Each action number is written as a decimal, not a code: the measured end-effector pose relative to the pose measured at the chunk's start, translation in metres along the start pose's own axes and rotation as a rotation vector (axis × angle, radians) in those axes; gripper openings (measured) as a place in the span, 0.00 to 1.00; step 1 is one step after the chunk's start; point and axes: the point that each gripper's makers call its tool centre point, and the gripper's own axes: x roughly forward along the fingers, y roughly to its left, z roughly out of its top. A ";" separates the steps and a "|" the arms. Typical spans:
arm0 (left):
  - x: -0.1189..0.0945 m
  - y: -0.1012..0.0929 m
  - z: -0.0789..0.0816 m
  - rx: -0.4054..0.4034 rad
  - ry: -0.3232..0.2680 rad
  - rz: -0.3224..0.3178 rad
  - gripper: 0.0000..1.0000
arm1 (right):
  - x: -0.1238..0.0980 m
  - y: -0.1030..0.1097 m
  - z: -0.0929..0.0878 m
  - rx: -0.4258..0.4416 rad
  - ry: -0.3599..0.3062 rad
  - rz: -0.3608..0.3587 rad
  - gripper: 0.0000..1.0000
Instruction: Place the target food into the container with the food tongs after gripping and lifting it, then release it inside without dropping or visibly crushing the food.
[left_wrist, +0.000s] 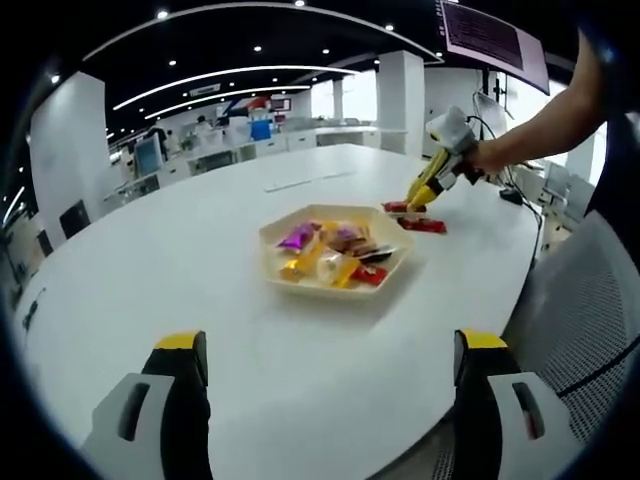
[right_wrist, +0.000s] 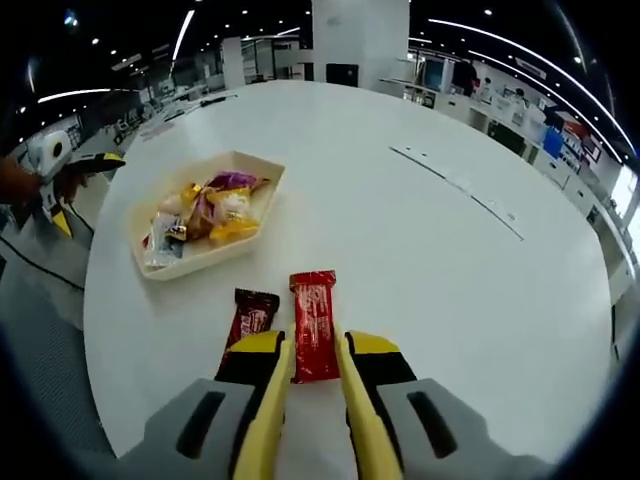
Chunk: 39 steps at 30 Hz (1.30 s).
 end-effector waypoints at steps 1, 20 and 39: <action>0.000 0.000 0.001 0.000 -0.007 -0.002 0.99 | -0.001 -0.001 0.001 0.001 0.002 -0.003 0.23; -0.001 -0.002 0.007 -0.027 -0.044 -0.016 1.00 | -0.021 -0.022 0.034 -0.021 -0.010 -0.027 0.23; -0.002 0.000 0.008 -0.018 -0.042 -0.004 1.00 | -0.031 -0.029 0.050 -0.038 -0.019 -0.048 0.23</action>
